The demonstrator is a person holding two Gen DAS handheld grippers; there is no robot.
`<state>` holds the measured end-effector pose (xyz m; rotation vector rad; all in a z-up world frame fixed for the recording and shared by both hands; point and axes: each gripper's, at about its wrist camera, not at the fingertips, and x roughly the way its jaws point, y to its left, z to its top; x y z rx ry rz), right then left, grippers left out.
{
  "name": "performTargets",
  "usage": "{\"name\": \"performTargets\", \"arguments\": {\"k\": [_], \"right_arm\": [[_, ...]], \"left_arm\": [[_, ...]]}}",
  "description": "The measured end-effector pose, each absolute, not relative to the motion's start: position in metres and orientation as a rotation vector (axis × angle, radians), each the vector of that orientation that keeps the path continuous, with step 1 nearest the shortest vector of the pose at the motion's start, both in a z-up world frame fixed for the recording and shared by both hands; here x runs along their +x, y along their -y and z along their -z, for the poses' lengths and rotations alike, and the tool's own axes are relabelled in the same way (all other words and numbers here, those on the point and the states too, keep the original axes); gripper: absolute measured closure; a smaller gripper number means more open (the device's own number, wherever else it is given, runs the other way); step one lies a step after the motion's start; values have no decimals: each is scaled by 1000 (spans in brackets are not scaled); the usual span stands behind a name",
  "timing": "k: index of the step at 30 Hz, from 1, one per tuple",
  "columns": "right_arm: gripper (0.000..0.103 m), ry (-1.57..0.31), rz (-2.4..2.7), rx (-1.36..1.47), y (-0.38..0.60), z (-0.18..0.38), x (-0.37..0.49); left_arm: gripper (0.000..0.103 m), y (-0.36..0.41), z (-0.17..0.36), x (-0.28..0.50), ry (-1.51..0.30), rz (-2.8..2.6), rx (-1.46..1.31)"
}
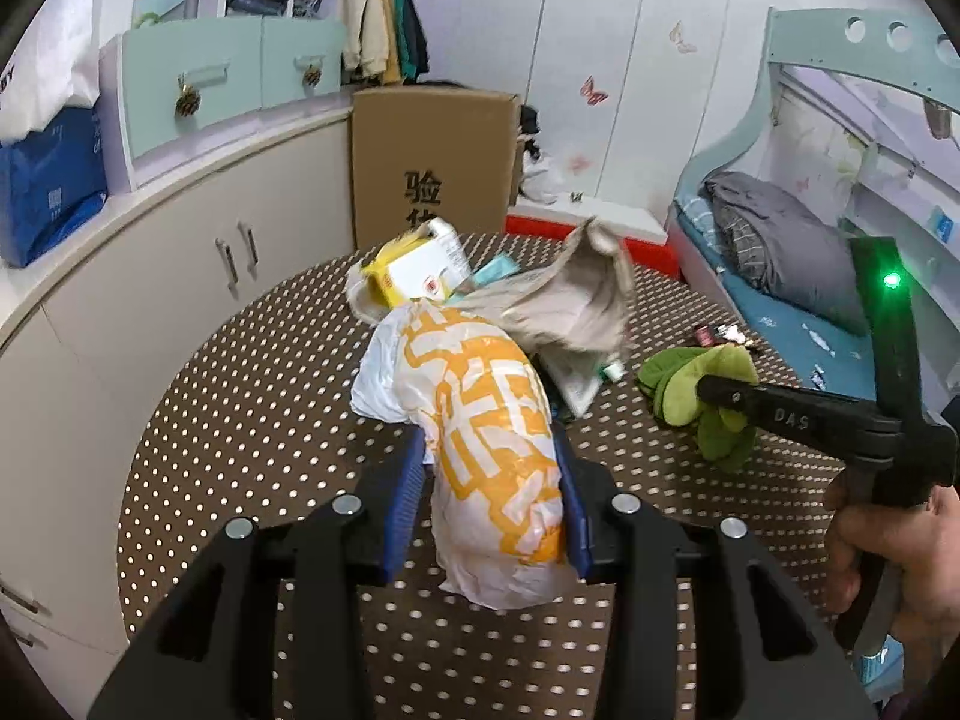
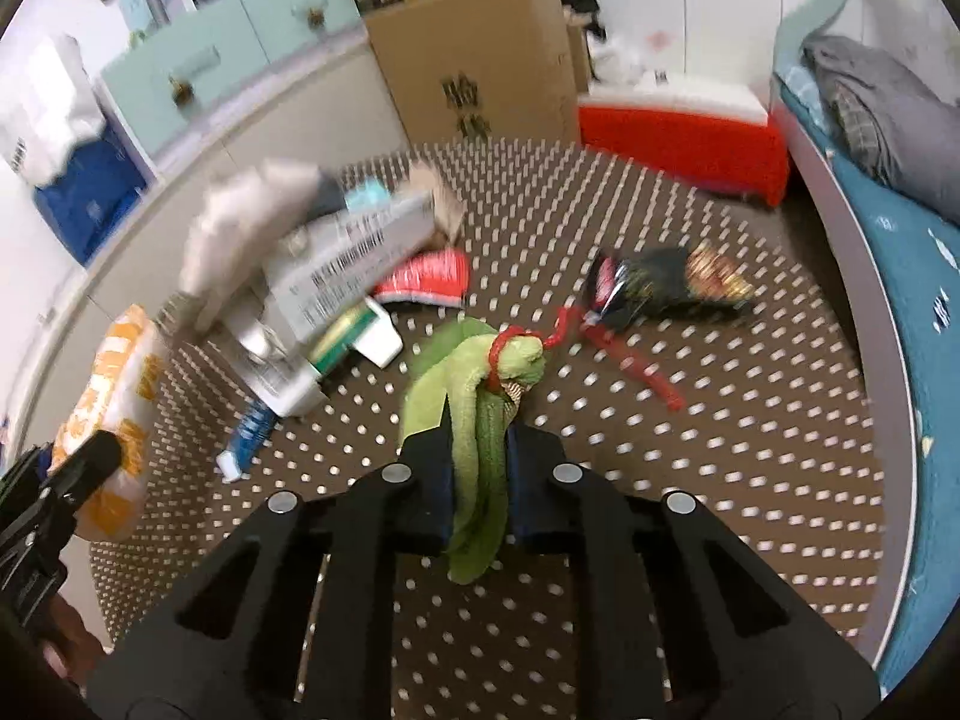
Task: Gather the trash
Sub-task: 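Drop the green toy into the white bin while the left tool drops the bread bag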
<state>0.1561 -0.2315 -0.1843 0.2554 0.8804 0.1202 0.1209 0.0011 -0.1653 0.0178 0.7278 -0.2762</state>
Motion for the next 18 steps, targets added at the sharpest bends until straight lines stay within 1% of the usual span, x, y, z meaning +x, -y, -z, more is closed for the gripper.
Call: {"name": "performTargets", "arguments": {"k": [8,13,18], "right_arm": [[89,-731,-100,289,289,126,108],[89,-634,-33,304,341,95,75],[89,-578,96,334,404,84,36]], "left_arm": [[63,53,130,102,-647,415,29],[63,113,112,96,-602,523,59],[63,193,104,84,-577,659,83]]}}
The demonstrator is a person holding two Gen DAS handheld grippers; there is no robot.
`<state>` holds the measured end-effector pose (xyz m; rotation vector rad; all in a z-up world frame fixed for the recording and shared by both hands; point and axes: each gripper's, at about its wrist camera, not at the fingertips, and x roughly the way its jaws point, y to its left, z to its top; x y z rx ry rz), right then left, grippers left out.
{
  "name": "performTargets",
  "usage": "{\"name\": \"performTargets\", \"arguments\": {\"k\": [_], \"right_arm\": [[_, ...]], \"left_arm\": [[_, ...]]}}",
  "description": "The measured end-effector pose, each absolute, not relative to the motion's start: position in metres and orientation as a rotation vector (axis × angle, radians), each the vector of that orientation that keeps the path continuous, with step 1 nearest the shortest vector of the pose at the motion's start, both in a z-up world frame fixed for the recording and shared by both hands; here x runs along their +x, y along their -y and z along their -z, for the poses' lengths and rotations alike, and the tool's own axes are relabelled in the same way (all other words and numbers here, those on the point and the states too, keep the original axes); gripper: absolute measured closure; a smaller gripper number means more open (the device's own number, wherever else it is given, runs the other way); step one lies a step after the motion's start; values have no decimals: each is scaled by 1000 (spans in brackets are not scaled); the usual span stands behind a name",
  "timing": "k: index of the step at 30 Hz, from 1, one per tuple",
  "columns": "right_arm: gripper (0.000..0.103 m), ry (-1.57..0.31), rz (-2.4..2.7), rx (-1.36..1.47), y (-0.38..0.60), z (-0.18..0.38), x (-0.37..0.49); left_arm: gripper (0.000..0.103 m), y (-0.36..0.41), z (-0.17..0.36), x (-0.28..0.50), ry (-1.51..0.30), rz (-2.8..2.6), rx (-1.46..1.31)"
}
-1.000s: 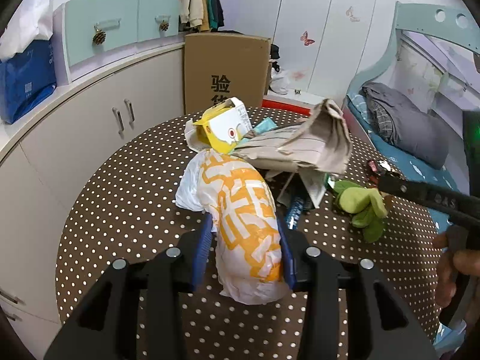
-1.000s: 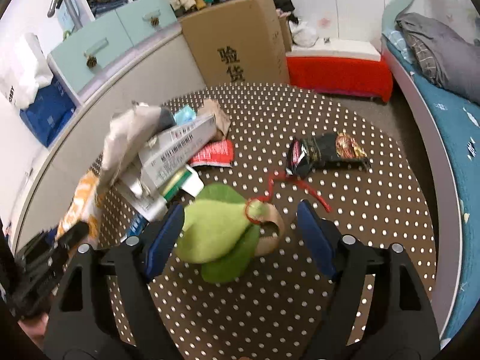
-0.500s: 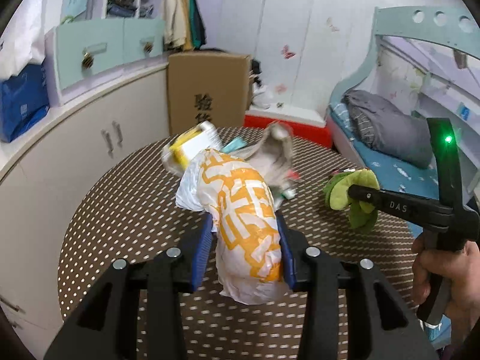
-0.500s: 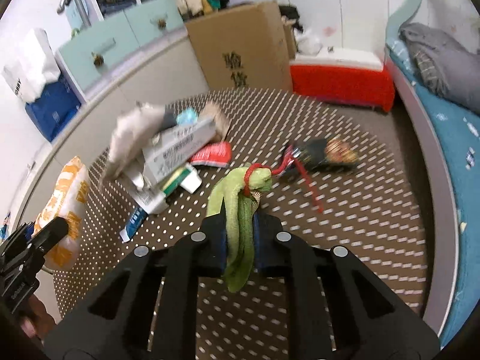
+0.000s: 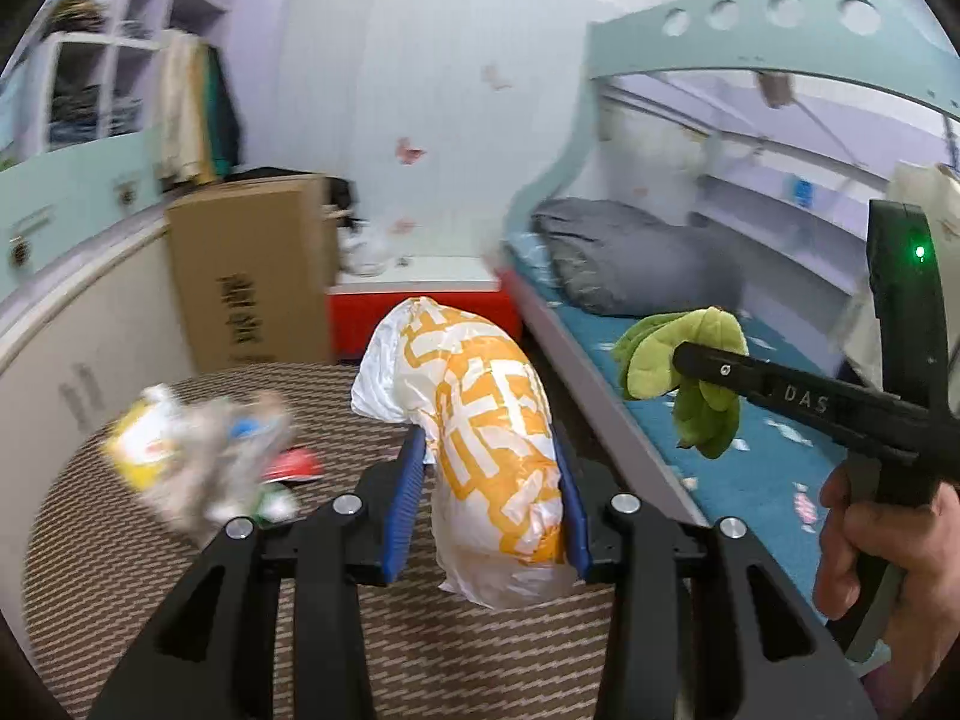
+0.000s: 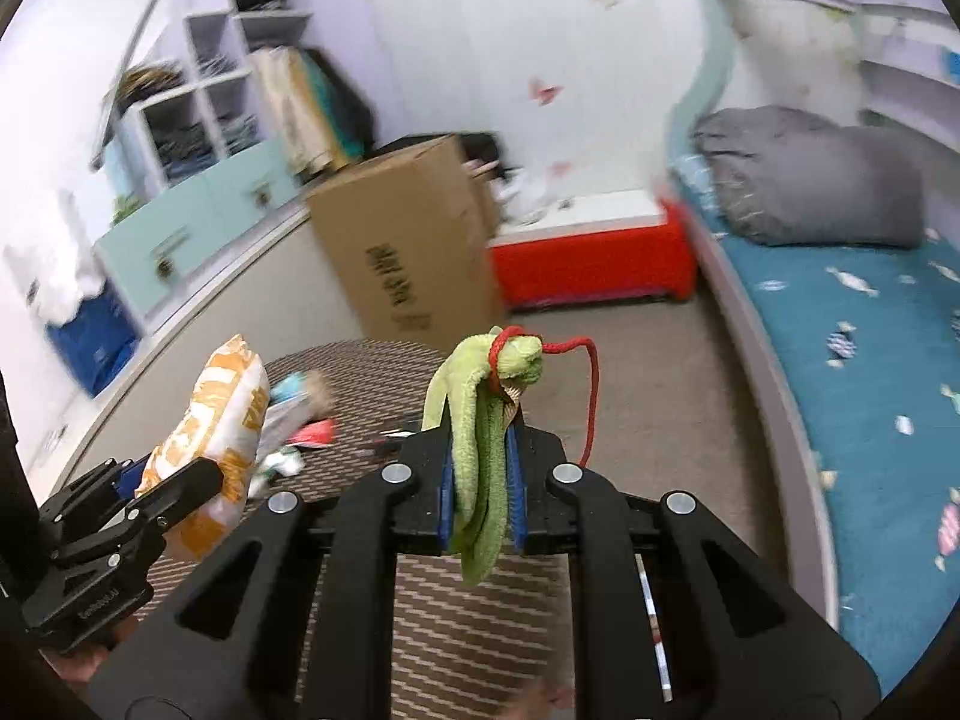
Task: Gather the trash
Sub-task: 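Drop the green toy into the white bin while the left tool drops the bread bag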
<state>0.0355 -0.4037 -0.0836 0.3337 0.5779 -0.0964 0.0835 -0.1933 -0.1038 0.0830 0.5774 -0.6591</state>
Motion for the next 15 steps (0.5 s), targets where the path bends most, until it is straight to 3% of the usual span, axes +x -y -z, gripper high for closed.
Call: {"name": "performTargets", "arguments": {"k": [6,15], "right_arm": [[89,-624,266,404,479,125,-1],[89,-830,402,573,553,258,-23]], "left_arm": [[63,286,126,66,-622,787,105],[63,399,220,52,-818,875,219]]}}
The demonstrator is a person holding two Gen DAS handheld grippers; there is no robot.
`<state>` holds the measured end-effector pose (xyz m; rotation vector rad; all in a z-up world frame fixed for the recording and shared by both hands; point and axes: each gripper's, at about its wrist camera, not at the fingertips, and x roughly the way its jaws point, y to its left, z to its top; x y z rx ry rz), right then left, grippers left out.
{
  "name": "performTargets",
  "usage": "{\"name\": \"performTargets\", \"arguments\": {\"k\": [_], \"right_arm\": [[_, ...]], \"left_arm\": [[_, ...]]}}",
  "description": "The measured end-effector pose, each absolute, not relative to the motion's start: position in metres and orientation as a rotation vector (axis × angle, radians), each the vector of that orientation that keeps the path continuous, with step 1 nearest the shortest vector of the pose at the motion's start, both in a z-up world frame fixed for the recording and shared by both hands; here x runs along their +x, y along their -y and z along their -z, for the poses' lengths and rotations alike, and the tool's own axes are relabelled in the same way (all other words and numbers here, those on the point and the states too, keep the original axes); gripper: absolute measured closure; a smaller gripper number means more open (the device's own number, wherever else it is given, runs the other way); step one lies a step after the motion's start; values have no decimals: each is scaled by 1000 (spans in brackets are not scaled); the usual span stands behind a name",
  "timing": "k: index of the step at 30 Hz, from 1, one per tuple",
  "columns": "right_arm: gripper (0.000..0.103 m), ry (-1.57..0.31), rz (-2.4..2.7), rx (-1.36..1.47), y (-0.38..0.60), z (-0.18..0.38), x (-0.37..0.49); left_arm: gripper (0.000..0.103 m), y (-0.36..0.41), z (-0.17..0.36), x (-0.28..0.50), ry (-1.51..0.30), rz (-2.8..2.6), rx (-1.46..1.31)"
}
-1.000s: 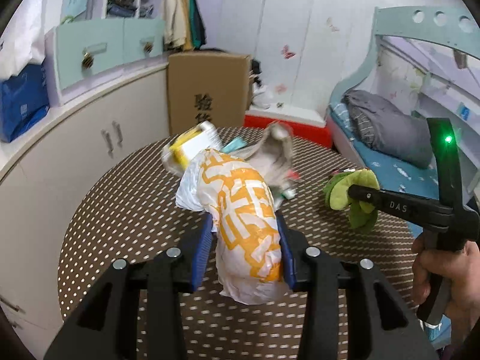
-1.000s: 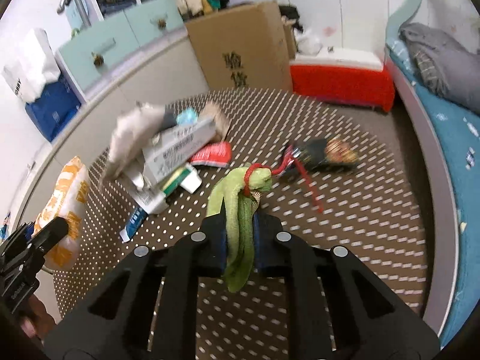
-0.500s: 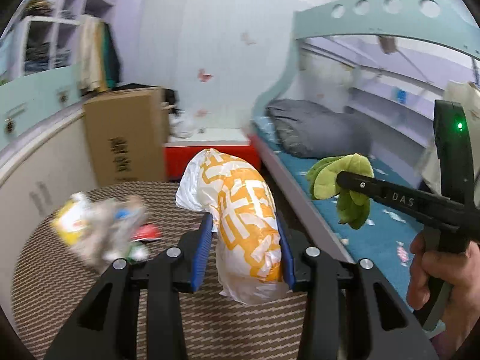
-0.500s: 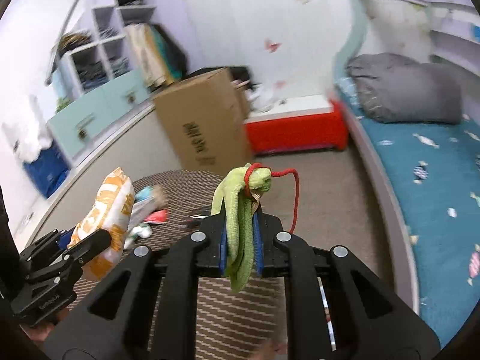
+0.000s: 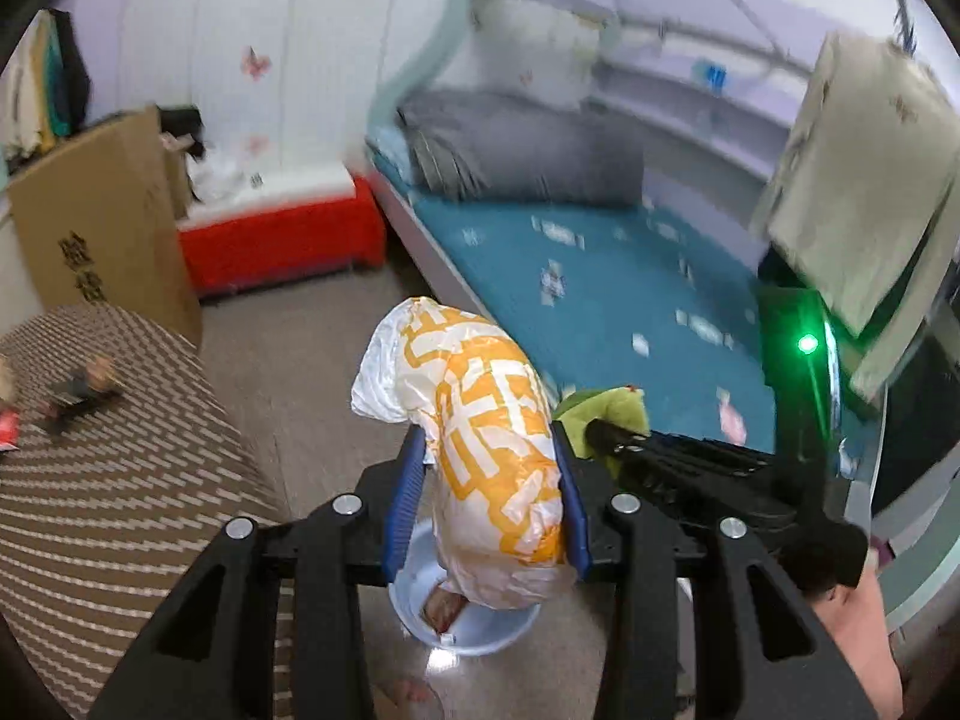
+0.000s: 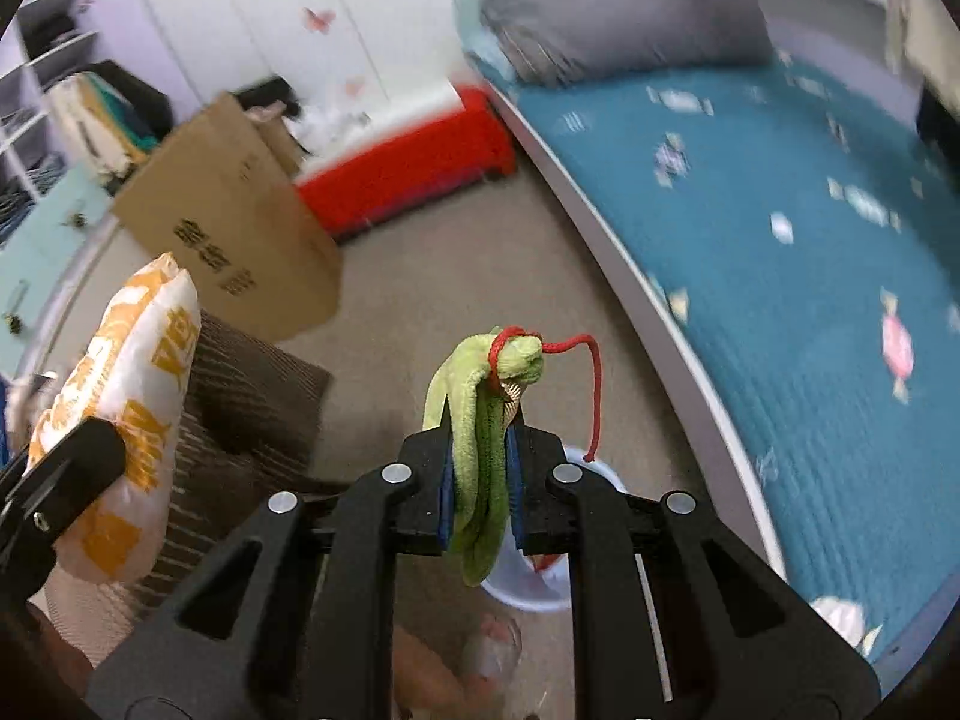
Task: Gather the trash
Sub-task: 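Drop the green toy into the white bin while the left tool drops the bread bag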
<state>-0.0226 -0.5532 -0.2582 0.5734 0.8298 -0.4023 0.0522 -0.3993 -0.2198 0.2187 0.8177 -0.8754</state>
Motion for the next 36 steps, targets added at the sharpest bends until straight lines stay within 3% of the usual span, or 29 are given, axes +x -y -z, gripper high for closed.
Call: {"name": "performTargets", "arguments": {"k": [8,13,14,15,16,18,19,25,36], "right_arm": [[89,-988,403,744,578,370,-15],[86,-1032,392,818,589,406,-9],[86,-1039,388,832,590,411,-8],[83,-1048,390,843,592,416,-7],[55,-1054,396,861,594,422,-6],[25,-1054,422,894,598,430,-9],[21,-1039,417,931,601,434,-12],[6,-1017,470,989,602,430,-24],[6,-898,531,884,593,356,-38]], "left_arm": [[63,437,321,67,-1076,842,301],[63,453,355,72,-1146,829,360],[58,455,360,73,-1149,826,383],[56,457,363,74,-1146,822,398],[41,459,366,77,-1145,817,407],[17,458,367,84,-1122,774,407],[9,458,367,88,-1122,759,395],[8,452,365,99,-1161,732,359],[7,434,310,80,-1078,766,313]]}}
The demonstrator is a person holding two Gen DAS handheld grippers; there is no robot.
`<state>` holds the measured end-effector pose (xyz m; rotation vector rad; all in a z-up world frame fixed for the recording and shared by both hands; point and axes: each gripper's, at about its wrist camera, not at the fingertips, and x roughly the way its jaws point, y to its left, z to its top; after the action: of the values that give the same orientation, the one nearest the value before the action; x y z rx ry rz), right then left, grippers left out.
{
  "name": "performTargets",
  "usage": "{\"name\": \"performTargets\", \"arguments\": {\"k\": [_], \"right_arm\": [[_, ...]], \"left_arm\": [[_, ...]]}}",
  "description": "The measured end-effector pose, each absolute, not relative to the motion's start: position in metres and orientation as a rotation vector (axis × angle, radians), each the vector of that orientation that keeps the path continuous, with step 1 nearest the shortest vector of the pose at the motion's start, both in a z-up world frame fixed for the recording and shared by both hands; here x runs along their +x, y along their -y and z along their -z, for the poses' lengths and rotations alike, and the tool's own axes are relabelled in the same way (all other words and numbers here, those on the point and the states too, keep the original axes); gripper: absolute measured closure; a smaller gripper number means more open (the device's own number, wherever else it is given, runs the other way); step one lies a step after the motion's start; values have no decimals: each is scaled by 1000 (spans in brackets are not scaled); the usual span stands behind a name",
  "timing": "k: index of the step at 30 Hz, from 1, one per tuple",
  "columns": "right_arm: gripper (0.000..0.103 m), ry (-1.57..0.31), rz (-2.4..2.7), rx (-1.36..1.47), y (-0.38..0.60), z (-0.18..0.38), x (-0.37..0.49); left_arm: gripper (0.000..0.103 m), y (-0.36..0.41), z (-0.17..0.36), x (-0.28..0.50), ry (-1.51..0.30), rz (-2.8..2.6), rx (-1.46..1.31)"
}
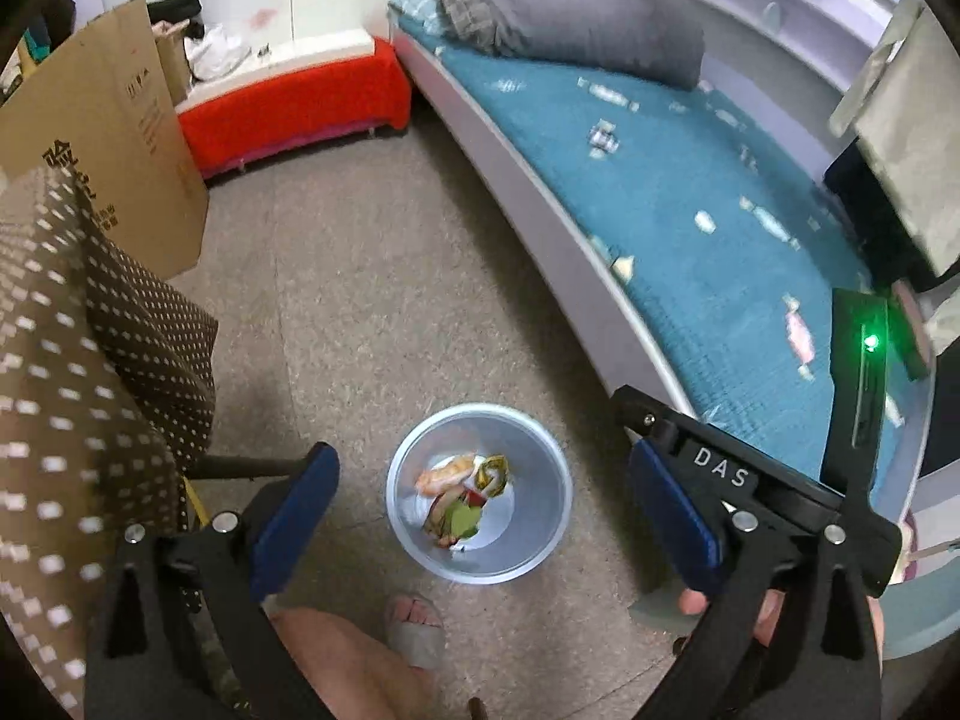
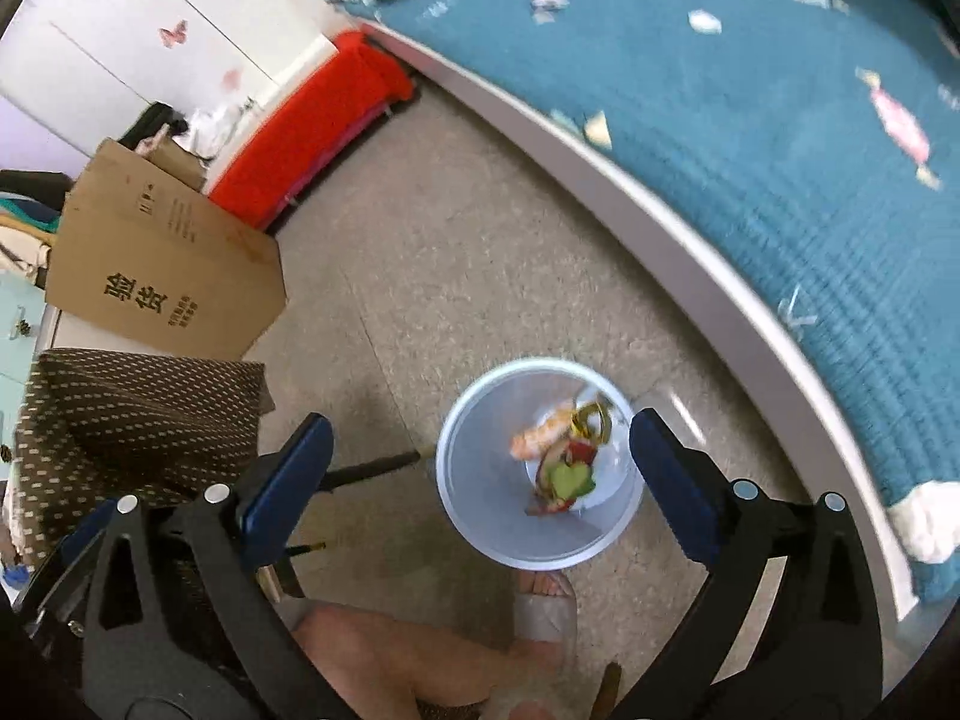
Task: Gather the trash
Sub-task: 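Drop the green toy into the white bin while the left tool drops the bread bag, then move both tools back over the table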
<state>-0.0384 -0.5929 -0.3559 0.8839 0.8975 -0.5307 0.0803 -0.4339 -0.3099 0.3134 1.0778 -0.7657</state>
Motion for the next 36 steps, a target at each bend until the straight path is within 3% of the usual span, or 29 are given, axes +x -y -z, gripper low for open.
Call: {"name": "performTargets", "arguments": {"k": [21,36], "right_arm": [[6,-616,397,547,487,135,-7],[6,-638,216,365,374,105,81]], "left_arm": [[7,283,125,67,-630,718,171],[7,127,83,125,-499,408,140]]}}
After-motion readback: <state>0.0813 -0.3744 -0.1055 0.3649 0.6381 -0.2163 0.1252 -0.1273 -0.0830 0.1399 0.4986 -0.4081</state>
